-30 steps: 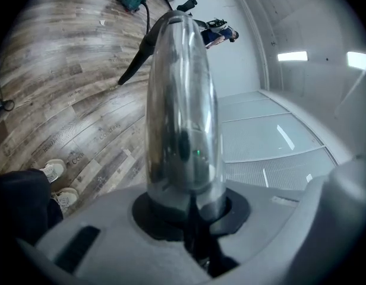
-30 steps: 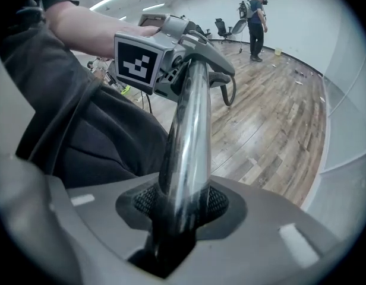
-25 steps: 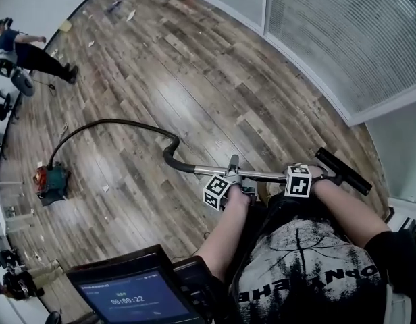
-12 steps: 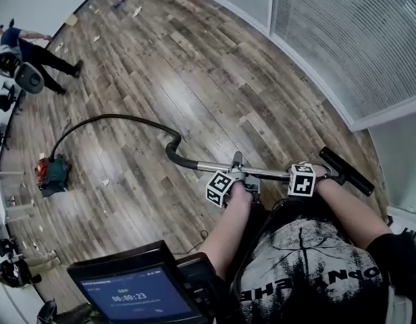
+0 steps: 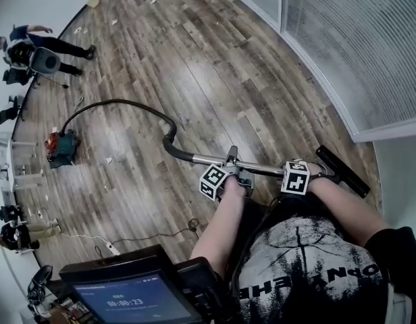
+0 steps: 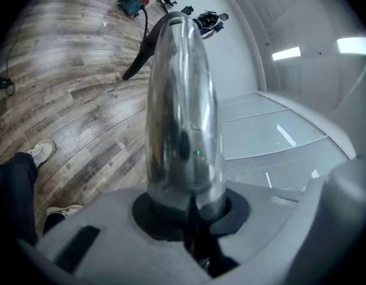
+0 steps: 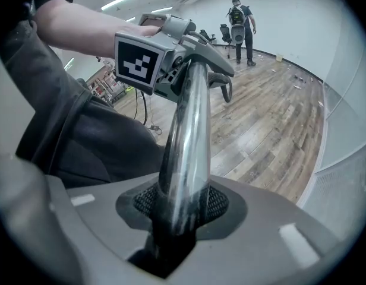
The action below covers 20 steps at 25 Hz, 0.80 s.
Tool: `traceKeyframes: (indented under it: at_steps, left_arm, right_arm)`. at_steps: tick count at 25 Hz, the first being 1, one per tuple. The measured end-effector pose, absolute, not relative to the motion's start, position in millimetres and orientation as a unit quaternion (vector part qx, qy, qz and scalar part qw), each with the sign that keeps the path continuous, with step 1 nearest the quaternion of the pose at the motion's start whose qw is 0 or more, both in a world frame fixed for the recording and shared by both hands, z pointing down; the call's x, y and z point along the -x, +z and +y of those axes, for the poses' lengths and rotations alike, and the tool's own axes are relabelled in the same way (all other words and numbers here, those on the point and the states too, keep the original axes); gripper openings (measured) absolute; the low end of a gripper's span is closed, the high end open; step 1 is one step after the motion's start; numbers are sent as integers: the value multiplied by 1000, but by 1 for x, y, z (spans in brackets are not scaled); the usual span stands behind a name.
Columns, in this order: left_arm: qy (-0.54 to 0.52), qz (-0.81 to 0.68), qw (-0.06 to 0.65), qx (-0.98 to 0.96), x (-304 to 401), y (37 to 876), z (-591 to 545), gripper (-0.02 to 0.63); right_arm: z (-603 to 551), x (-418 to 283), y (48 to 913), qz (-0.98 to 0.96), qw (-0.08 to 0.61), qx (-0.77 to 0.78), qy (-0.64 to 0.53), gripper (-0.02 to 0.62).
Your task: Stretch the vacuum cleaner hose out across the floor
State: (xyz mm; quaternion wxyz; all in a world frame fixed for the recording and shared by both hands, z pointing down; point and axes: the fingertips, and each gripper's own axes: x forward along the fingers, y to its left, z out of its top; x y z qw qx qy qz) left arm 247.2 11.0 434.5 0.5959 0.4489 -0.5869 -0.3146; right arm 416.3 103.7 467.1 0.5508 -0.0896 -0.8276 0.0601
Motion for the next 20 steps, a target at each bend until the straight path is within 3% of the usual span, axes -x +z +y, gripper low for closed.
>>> traceKeyframes:
  at_steps: [9, 20]
  left_arm:
    - [-306, -604, 590, -439, -291, 440, 9, 52]
    - [-309, -570, 611, -455, -301, 439, 0, 52]
  right_arm:
    - [98, -461, 477, -833, 540, 105, 60, 141]
    - [98, -468, 469, -821, 562, 77, 67, 141]
